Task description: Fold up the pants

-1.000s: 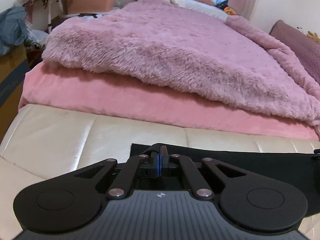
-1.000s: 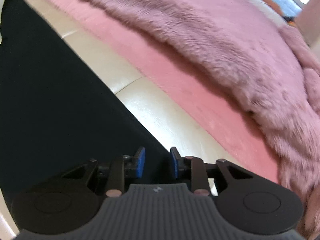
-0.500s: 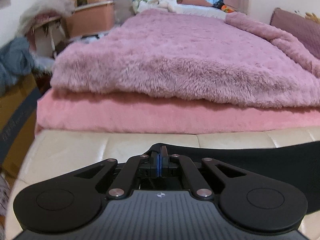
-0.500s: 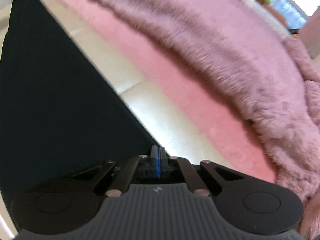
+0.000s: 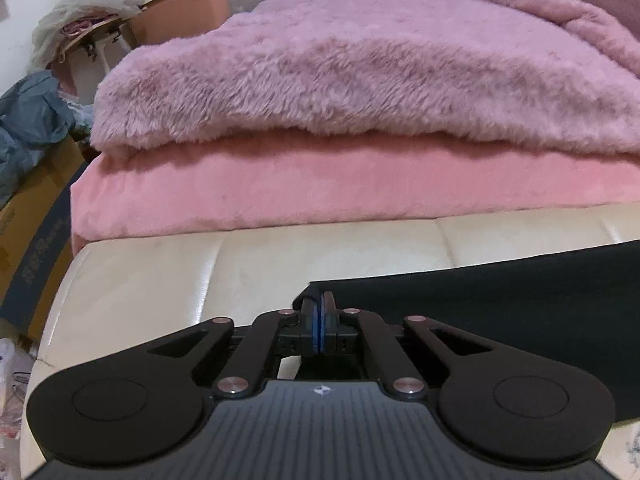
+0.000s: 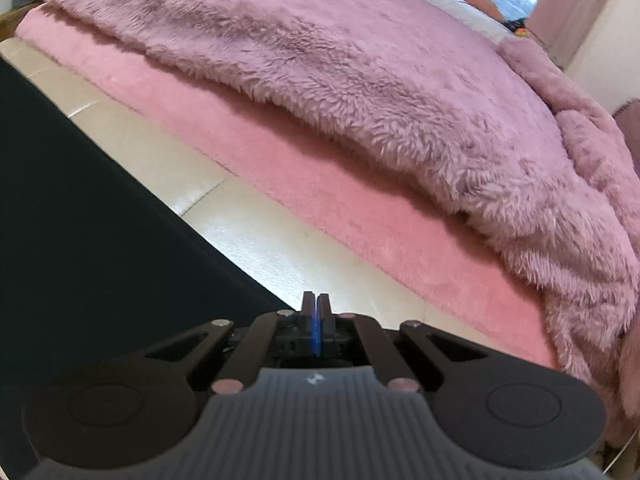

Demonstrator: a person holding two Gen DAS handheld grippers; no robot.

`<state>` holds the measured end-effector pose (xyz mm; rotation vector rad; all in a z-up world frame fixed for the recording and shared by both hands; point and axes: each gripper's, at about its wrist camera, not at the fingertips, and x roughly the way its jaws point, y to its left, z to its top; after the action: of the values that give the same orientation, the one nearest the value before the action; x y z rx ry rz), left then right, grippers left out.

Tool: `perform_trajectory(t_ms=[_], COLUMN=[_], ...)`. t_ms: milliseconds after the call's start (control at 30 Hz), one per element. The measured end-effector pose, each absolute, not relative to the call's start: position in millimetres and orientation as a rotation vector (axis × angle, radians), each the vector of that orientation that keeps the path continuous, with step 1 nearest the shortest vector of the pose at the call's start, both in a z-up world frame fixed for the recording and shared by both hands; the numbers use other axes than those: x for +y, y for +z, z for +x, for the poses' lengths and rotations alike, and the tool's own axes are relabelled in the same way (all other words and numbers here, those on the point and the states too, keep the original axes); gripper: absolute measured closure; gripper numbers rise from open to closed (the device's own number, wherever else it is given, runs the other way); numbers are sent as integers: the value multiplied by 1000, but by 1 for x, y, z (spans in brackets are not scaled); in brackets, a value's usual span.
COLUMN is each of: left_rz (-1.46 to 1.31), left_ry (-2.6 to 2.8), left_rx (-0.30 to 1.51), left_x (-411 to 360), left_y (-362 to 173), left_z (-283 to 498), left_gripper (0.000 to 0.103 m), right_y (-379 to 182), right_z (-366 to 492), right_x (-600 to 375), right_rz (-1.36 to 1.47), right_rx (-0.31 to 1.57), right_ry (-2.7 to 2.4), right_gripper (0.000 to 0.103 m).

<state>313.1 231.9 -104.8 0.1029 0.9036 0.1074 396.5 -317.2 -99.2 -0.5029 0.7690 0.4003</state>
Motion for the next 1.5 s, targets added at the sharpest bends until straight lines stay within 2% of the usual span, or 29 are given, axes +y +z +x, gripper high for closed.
perform_trajectory(t_ms=[33, 100, 167, 333, 367, 433, 467, 500, 633, 700, 800, 1033, 1067, 1100, 1233, 1400, 1500], left_rz=[65, -76, -217, -437, -460, -457, -439, -413, -278, -230, -201, -162, -162, -163, -153, -141, -114], left_ry=[94, 48, 31, 47, 50, 54, 60, 58, 59, 60, 63, 94, 96, 98, 110, 120, 131], left_rx=[921, 963, 981, 985, 991, 1003, 1000, 991, 896, 876, 855, 837, 835, 832, 800, 722, 734], left_x=[236, 251, 268, 295, 295, 293, 289, 286, 270, 265, 260, 252, 252, 252, 250, 247, 245], left_y=[-106, -106, -109, -118, -120, -124, -125, -124, -107, -99, -91, -88, -88, -89, -83, -69, -73], left_z=[315, 318, 321, 331, 334, 338, 338, 337, 329, 327, 328, 329, 327, 327, 319, 302, 308], left_gripper=[96, 75, 67, 67, 67, 85, 99, 103, 103, 103, 103, 103, 103, 103, 103, 103, 103], right_y=[-99, -97, -97, -100, -101, -104, -106, -107, -103, -100, -98, -107, -108, -109, -109, -90, -74], right_z=[395, 386, 376, 358, 356, 354, 354, 355, 359, 364, 378, 412, 414, 414, 406, 385, 378], right_x=[-317, -316, -314, -313, -312, -312, -311, -310, -314, -318, -321, -330, -331, -332, -330, -335, -344], right_rz=[-482, -450, -425, -333, -325, -313, -317, -323, -369, -437, -613, -748, -741, -727, -745, -753, -683], right_rx=[768, 763, 760, 747, 747, 755, 759, 761, 749, 747, 771, 894, 894, 898, 889, 776, 714], right_ry=[400, 400, 400, 385, 377, 373, 370, 365, 367, 392, 458, 569, 575, 584, 598, 561, 512], right_gripper=[103, 103, 103, 103, 103, 103, 103, 103, 103, 89, 85, 85, 88, 103, 103, 103, 103])
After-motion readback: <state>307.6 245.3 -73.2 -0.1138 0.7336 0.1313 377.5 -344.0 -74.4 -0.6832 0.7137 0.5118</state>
